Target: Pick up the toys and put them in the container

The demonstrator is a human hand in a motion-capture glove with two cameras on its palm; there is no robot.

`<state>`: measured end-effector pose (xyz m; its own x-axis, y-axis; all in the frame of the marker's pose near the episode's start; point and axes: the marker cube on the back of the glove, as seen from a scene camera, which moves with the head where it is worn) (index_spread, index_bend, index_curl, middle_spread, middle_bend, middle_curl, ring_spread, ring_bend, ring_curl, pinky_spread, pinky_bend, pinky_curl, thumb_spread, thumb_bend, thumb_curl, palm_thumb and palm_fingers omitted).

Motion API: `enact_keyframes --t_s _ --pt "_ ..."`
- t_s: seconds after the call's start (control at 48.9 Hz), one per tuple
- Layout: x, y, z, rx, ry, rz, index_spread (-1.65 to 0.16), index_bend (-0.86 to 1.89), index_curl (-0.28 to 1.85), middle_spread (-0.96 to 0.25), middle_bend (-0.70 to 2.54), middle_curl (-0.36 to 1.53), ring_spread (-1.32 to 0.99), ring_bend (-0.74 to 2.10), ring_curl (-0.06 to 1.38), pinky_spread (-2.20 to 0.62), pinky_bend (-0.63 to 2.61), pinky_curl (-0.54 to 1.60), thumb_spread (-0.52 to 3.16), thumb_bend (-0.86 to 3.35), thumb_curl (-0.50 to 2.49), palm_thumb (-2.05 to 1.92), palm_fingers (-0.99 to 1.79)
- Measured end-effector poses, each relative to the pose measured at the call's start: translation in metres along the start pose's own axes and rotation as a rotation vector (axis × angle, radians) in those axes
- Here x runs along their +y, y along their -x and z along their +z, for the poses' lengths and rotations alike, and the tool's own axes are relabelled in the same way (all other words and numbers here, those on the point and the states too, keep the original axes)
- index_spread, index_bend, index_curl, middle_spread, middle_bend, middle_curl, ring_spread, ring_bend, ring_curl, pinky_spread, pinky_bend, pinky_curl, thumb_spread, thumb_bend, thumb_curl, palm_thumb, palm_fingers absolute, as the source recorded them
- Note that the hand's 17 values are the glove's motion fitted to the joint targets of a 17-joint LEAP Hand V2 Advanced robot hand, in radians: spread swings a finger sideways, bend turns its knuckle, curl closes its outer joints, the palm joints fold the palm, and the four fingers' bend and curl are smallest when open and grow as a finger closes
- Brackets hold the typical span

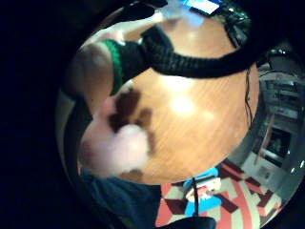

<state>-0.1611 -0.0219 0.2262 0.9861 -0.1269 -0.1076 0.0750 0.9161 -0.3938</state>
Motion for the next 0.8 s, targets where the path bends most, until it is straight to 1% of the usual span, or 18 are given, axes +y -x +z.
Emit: enact_keyframes --t_s 0.02,0.061,0.082,0.102,0.123,0.143,0.163,0.184,0.225,0.266,0.368,0.45,0.49,0.572,0.674,0.736,0.797 --pt "0.002 0.002 0.008 0.02 0.025 -0.034 -0.21 0.03 0.31 0.1 0.07 0.26 0.06 0.29 0.25 0.07 1.07 0.45 1.31 -0.03 0.41 0.17 -0.19" --pt "0.002 0.006 0.019 0.032 0.013 -0.051 -0.22 0.01 0.28 0.1 0.06 0.24 0.07 0.36 0.27 0.06 1.14 0.46 1.3 -0.03 0.4 0.15 -0.17" --pt "0.002 0.007 0.021 0.031 -0.006 -0.055 -0.23 -0.03 0.26 0.11 0.03 0.22 0.07 0.5 0.31 0.05 1.18 0.48 1.29 -0.03 0.39 0.14 -0.11" --pt "0.0 0.007 0.022 0.031 -0.029 -0.059 -0.23 -0.04 0.24 0.11 0.04 0.21 0.07 0.57 0.32 0.04 1.21 0.48 1.3 -0.02 0.39 0.15 -0.09" --pt "-0.001 0.008 0.022 0.033 -0.055 -0.065 -0.24 -0.09 0.21 0.11 0.07 0.21 0.06 0.79 0.38 -0.02 1.25 0.49 1.34 0.02 0.4 0.2 0.08" --pt "-0.003 0.007 0.022 0.038 -0.083 -0.072 -0.25 -0.13 0.18 0.11 0.1 0.21 0.02 0.94 0.41 -0.07 1.29 0.49 1.36 0.03 0.4 0.22 0.19" --pt "-0.005 0.007 0.022 0.043 -0.111 -0.081 -0.25 -0.13 0.15 0.12 0.13 0.21 0.0 1.02 0.41 -0.11 1.32 0.47 1.37 0.04 0.4 0.24 0.24" --pt "-0.007 0.006 0.022 0.048 -0.136 -0.091 -0.26 -0.17 0.11 0.1 0.26 0.24 -0.05 1.13 0.44 -0.19 1.36 0.48 1.41 0.08 0.4 0.29 0.48" --pt "-0.011 0.005 0.021 0.052 -0.172 -0.111 -0.26 -0.11 0.07 0.06 0.37 0.27 -0.1 1.24 0.45 -0.25 1.35 0.44 1.46 0.12 0.42 0.36 0.69" --pt "-0.014 0.005 0.02 0.053 -0.192 -0.131 -0.26 -0.06 0.05 0.03 0.43 0.3 -0.13 1.3 0.47 -0.29 1.35 0.45 1.51 0.16 0.43 0.4 0.75" --pt "-0.017 0.009 0.008 0.075 -0.225 -0.183 -0.25 0.03 0.03 -0.03 0.56 0.37 -0.15 1.37 0.53 -0.35 1.34 0.47 1.48 0.23 0.5 0.57 0.79" --pt "-0.01 0.014 -0.022 0.051 -0.27 -0.223 -0.25 0.1 0.01 -0.06 0.62 0.41 -0.16 1.38 0.54 -0.38 1.28 0.46 1.39 0.24 0.56 0.66 0.82" --pt "0.0 0.023 -0.045 0.025 -0.3 -0.243 -0.26 0.16 0.01 -0.07 0.66 0.43 -0.16 1.36 0.54 -0.39 1.24 0.45 1.32 0.23 0.59 0.68 0.84" --pt "0.018 0.04 -0.102 -0.035 -0.401 -0.277 -0.27 0.18 0.01 -0.1 0.67 0.45 -0.17 1.33 0.53 -0.4 1.2 0.44 1.21 0.21 0.64 0.7 0.87" --pt "0.019 0.047 -0.179 -0.098 -0.544 -0.286 -0.28 0.19 0.0 -0.12 0.67 0.48 -0.18 1.31 0.52 -0.42 1.14 0.42 1.09 0.18 0.7 0.71 0.92" --pt "0.02 0.064 -0.21 -0.148 -0.6 -0.324 -0.29 0.19 0.0 -0.13 0.66 0.49 -0.18 1.29 0.51 -0.42 1.12 0.42 1.02 0.17 0.73 0.72 0.94" --pt "0.013 0.081 -0.229 -0.203 -0.631 -0.349 -0.3 0.19 0.0 -0.13 0.65 0.5 -0.18 1.28 0.51 -0.43 1.1 0.42 0.97 0.17 0.77 0.73 0.96"
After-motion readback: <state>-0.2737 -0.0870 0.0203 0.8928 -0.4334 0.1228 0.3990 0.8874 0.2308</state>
